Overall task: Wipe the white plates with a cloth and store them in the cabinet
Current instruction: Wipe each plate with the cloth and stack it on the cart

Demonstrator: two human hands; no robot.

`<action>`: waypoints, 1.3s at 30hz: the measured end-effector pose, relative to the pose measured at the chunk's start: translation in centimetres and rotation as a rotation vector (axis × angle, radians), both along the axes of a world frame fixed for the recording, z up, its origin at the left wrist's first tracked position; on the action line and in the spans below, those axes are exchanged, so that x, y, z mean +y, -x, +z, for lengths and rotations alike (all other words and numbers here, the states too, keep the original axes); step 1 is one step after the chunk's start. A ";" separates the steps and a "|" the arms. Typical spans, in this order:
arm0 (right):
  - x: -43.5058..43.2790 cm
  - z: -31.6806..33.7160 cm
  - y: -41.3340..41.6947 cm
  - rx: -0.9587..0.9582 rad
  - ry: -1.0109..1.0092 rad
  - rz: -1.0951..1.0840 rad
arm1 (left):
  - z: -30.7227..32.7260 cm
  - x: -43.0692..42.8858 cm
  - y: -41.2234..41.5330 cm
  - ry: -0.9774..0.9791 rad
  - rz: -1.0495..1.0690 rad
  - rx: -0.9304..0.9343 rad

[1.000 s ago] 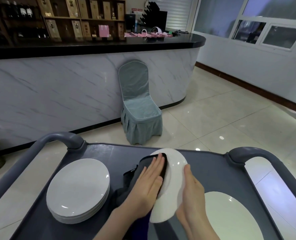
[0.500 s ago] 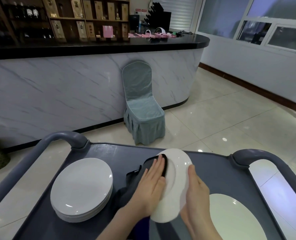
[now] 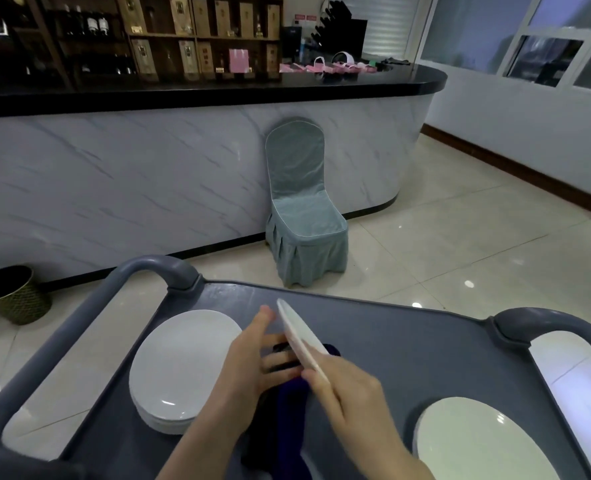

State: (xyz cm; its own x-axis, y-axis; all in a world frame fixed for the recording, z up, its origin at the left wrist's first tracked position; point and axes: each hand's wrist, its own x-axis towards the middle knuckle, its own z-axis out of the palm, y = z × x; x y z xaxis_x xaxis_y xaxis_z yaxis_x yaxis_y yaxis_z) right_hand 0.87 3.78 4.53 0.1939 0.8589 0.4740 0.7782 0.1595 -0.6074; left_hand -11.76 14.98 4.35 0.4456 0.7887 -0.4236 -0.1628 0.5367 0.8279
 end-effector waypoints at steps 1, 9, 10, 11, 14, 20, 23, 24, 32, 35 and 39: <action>0.1 -0.4 0.5 -0.125 0.020 0.070 | 0.0 0.1 0.7 0.001 0.010 0.013; 2.8 -2.6 1.2 -0.028 0.524 0.169 | -3.7 1.1 5.3 0.049 0.241 0.064; 3.0 -2.9 0.9 0.072 0.482 0.025 | -4.2 1.4 5.9 0.058 0.286 0.071; 3.2 -3.3 0.6 0.137 0.449 -0.115 | -4.7 1.8 6.5 0.065 0.320 0.075; 4.5 -4.9 0.4 0.312 0.535 -0.301 | -5.9 2.8 8.5 0.071 0.371 0.066; 7.5 -6.8 3.9 0.780 0.516 -0.353 | -7.5 5.0 12.1 0.018 0.378 0.235; 9.3 -7.6 5.8 0.838 0.509 -0.379 | -8.1 6.5 14.5 -0.131 0.403 0.423; 9.9 -7.9 6.3 0.833 0.513 -0.384 | -8.3 6.9 15.2 -0.166 0.399 0.465; 13.2 -10.6 8.9 0.796 0.540 -0.404 | -10.8 8.6 18.5 -0.381 0.326 0.812; 13.5 -11.3 9.3 0.782 0.545 -0.411 | -11.1 8.6 18.6 -0.450 0.295 0.902; 13.6 -11.7 9.2 0.724 0.561 -0.408 | -11.3 8.4 18.3 -0.490 0.303 0.930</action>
State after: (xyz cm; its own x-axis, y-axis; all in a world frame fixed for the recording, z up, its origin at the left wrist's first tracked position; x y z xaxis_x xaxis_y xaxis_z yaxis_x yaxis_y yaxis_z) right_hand -8.35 17.35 -7.22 0.6047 0.7257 -0.3281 0.1225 -0.4918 -0.8620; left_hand -30.09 23.37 -6.95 -0.1273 0.9863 -0.1046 0.5671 0.1589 0.8082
